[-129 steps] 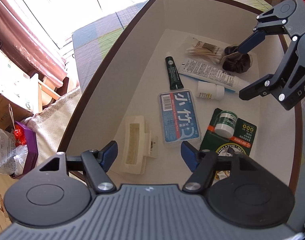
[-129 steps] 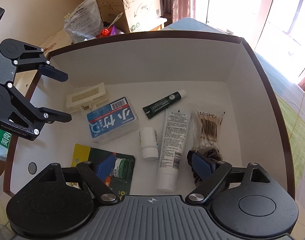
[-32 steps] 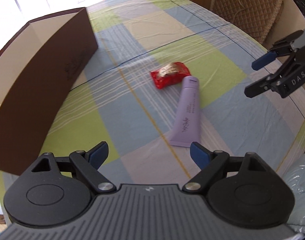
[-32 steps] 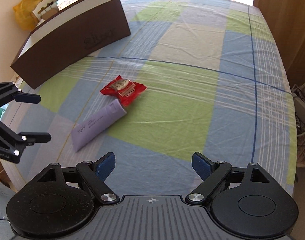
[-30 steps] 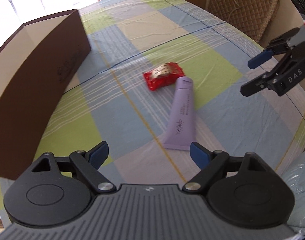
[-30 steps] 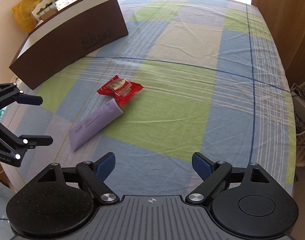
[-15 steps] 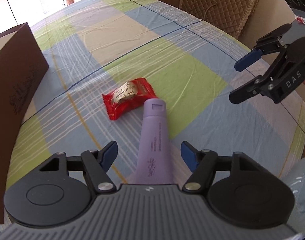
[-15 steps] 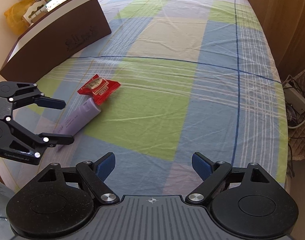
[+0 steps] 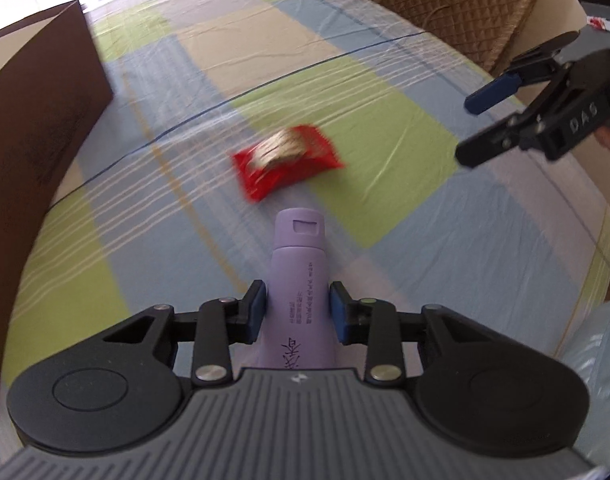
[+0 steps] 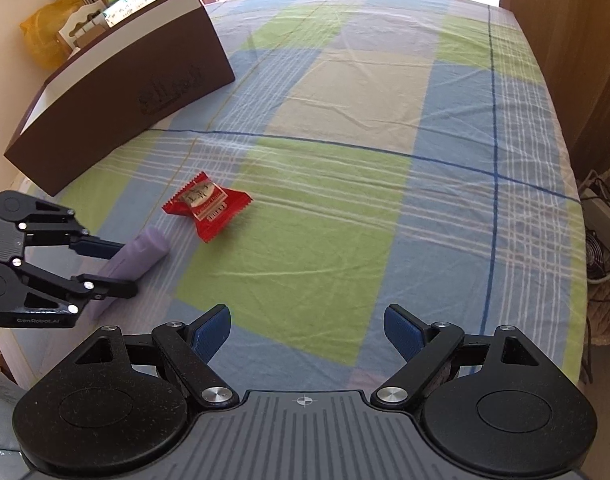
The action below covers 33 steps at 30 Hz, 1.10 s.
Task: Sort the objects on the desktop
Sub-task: 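Grasp the lavender tube with the left tool while the right tool grasps the red snack packet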
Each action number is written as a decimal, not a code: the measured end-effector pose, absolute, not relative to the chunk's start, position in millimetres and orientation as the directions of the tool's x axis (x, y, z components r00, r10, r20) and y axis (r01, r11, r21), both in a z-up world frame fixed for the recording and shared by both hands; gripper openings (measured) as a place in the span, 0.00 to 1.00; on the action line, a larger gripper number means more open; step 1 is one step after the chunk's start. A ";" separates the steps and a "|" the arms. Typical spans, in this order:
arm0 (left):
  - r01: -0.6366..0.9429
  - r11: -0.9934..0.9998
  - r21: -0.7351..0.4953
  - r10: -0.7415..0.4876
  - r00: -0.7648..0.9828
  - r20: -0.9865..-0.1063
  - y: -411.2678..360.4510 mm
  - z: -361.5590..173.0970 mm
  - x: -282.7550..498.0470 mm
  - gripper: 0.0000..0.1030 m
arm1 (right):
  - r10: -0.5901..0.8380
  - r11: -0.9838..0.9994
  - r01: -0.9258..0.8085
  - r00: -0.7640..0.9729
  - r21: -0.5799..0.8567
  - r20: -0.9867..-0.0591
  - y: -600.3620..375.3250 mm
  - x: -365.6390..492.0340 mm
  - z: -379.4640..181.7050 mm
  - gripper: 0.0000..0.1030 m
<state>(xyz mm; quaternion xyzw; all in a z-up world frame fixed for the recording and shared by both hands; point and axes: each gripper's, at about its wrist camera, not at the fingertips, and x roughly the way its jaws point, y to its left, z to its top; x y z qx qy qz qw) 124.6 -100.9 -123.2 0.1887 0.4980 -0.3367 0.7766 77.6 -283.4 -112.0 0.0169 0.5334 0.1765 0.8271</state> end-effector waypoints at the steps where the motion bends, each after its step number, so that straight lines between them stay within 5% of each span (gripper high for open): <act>1: 0.694 0.719 -0.036 -0.320 0.285 -0.903 -91.7 -123.3 124.3 0.28 | 0.317 0.934 -0.281 0.367 0.220 -0.875 -281.3 79.1 -112.2 0.87; 7: 0.587 0.809 -0.033 -0.265 0.313 -0.912 -53.7 -122.5 136.2 0.39 | 0.361 0.903 -0.363 0.359 0.228 -0.860 -258.3 96.4 -113.1 0.87; 12: 0.569 0.821 -0.055 -0.275 0.310 -0.910 -51.4 -120.8 139.4 0.28 | 0.395 0.870 -0.442 0.356 0.220 -0.847 -234.6 115.2 -112.4 0.87; 29: 0.462 0.886 -0.035 -0.221 0.355 -0.908 7.1 -102.5 124.0 0.27 | 0.411 0.742 -0.653 0.261 0.154 -0.873 -173.5 163.8 -137.5 0.86; 31: 0.457 0.889 -0.038 -0.218 0.349 -0.911 12.0 -104.8 123.6 0.27 | 0.396 0.719 -0.679 0.228 0.146 -0.889 -167.3 160.0 -142.4 0.39; 33: 0.452 0.891 -0.042 -0.216 0.341 -0.915 17.2 -107.1 123.4 0.27 | 0.372 0.726 -0.677 0.237 0.122 -0.897 -163.3 154.7 -144.3 0.38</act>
